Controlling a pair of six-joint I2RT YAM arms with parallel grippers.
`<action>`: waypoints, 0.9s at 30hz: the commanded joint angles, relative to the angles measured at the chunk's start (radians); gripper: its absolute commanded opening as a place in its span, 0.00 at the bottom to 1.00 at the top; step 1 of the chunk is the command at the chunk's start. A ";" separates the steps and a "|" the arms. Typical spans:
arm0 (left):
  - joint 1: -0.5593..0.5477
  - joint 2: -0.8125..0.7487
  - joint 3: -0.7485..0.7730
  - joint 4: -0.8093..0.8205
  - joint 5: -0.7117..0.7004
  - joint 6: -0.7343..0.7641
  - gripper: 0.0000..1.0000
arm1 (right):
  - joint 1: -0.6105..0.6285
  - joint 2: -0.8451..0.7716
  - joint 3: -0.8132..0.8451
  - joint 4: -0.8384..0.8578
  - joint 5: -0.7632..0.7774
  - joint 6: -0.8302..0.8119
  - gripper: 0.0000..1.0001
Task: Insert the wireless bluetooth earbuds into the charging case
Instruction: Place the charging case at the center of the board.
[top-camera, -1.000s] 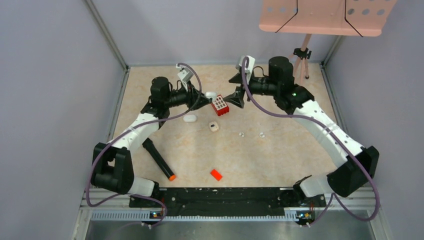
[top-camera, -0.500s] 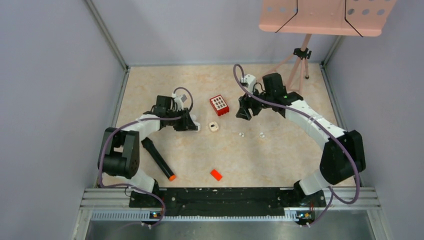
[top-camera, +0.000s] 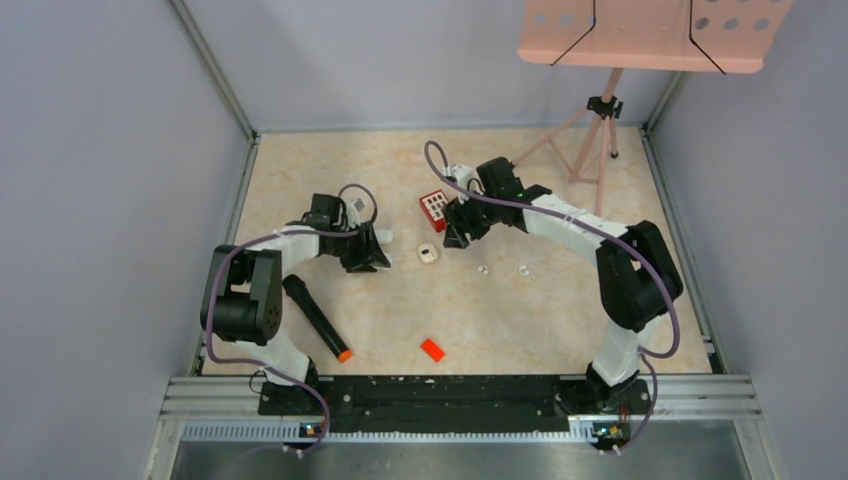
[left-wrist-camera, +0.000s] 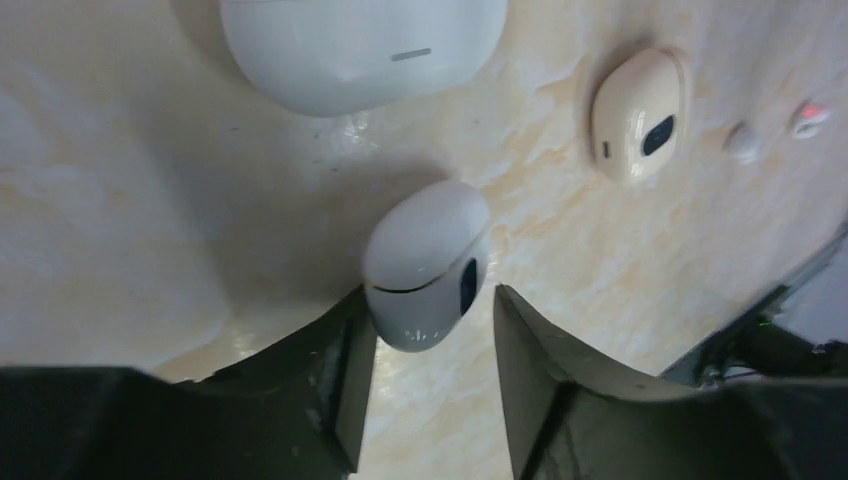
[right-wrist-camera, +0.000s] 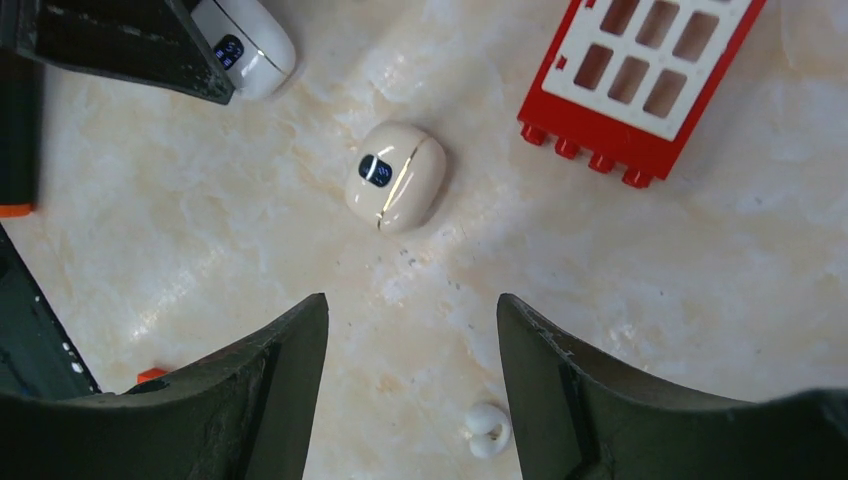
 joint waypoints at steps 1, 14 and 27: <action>0.015 -0.058 0.030 -0.120 -0.143 0.002 0.58 | 0.014 0.030 0.104 0.064 -0.040 0.004 0.62; 0.235 -0.322 0.239 -0.428 -0.246 -0.003 0.63 | 0.125 0.352 0.470 0.060 -0.128 -0.367 0.62; 0.343 -0.415 0.187 -0.387 -0.237 -0.095 0.63 | 0.231 0.595 0.749 -0.060 -0.055 -0.474 0.73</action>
